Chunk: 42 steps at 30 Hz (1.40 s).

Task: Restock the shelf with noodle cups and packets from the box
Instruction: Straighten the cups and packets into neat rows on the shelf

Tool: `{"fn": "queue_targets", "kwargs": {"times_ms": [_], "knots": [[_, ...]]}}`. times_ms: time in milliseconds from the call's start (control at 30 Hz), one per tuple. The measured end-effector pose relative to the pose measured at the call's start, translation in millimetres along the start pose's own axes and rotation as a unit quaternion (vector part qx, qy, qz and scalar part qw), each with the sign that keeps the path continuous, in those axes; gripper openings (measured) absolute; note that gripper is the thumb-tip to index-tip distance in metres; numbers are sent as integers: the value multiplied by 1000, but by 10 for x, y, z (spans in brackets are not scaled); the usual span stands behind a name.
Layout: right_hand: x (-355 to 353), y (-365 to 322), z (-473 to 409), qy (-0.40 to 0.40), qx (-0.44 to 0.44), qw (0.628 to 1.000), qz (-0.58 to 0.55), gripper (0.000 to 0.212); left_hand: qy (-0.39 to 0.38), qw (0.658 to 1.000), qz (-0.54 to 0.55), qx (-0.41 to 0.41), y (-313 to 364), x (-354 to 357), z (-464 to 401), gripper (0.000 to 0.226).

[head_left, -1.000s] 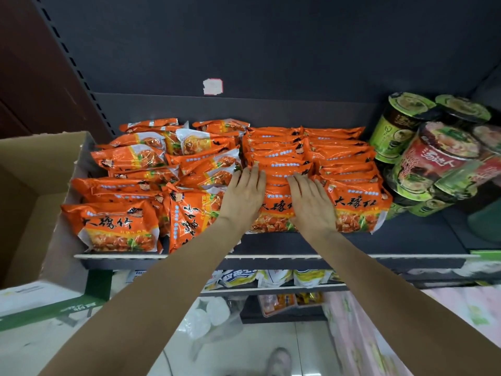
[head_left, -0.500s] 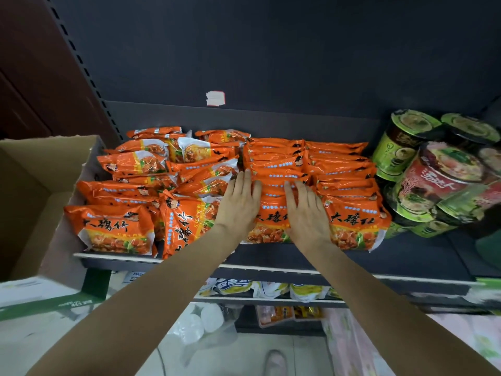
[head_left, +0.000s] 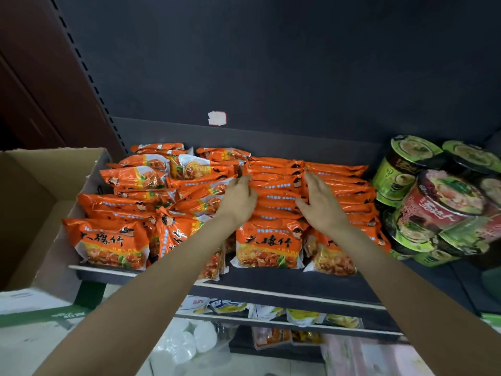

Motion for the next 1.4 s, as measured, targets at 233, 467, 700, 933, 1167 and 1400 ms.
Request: {"fn": "queue_targets", "kwargs": {"times_ms": [233,467,700,933,1167,1400], "knots": [[57,-25,-354,-16,-26,990,141,57,-11,989,-142,-32,-147,66,-464,35],[1,4,-441,8,-31,988,152,47,-20,975,-220,-3,-116,-3,-620,24],[38,54,-371,11,-49,969,240,51,-41,946,-320,22,-17,-70,-602,33],[2,-69,-506,11,-73,986,150,52,-69,937,-296,173,-69,81,-807,53],[133,-37,-841,-28,-47,966,252,54,-171,889,-406,127,-210,150,-1030,52],[88,-29,-868,-40,-49,970,234,54,-147,918,-348,119,-159,114,-1029,49]]}}
Point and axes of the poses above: each hand's wrist, its own z-axis away from the middle knuckle, its own x-axis out of the palm, y = z × x, the point moved 4 cm from there along -z, towards the middle knuckle, and after that the axes turned 10 degrees about x, right-handed, at the moved point
